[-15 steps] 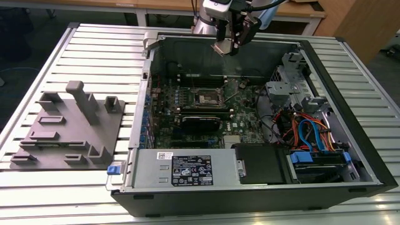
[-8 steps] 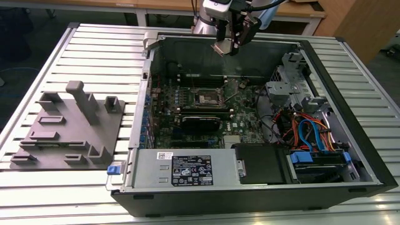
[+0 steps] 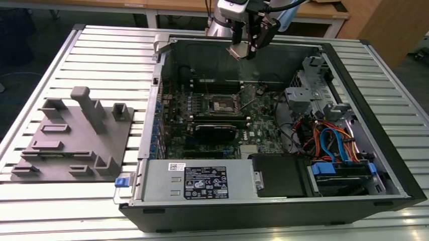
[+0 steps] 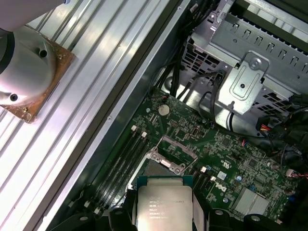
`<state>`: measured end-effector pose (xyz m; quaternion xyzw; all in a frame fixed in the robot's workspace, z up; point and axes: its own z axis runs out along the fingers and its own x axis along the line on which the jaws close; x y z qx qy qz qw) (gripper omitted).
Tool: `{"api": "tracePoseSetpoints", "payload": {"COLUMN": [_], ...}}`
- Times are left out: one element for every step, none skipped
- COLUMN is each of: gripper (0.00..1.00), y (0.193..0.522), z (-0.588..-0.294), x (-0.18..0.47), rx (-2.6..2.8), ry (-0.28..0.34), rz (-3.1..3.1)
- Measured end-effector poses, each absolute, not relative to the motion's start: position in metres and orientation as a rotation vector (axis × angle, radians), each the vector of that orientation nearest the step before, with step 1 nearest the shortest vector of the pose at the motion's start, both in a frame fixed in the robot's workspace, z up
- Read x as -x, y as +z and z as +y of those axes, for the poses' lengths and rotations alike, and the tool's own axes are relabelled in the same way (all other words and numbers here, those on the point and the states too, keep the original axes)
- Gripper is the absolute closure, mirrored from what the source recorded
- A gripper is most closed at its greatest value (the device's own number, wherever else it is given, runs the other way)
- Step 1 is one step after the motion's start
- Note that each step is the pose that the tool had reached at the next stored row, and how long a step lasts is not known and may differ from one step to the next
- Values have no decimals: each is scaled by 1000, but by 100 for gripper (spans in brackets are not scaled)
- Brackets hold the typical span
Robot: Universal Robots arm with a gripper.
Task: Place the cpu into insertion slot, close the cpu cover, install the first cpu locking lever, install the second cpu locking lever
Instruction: 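Place the cpu into insertion slot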
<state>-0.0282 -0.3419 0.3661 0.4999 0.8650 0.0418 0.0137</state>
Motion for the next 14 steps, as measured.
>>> {"api": "tracePoseSetpoints", "payload": {"gripper": [46,46,46,46,46,46,46,46,46,46,46,46,46,46], "y": [366,366,366,366,366,366,366,365,365,365,365,365,364,364], "z": [-342,-342,-342,-342,-342,-342,-342,-342,-342,-342,-342,-342,-342,-342], "x": [28,28,28,28,28,28,28,28,28,28,28,28,28,28], "rx": [-1561,-1566,-1571,-1578,-1585,-1593,-1601,-1609,-1620,-1633,-1651,-1671,-1691,-1710], "ry": [130,130,130,130,130,129,129,129,129,129,128,128,128,127], "rz": [2691,2689,2685,2681,2676,2672,2667,2661,2654,2646,2634,2621,2607,2594]}}
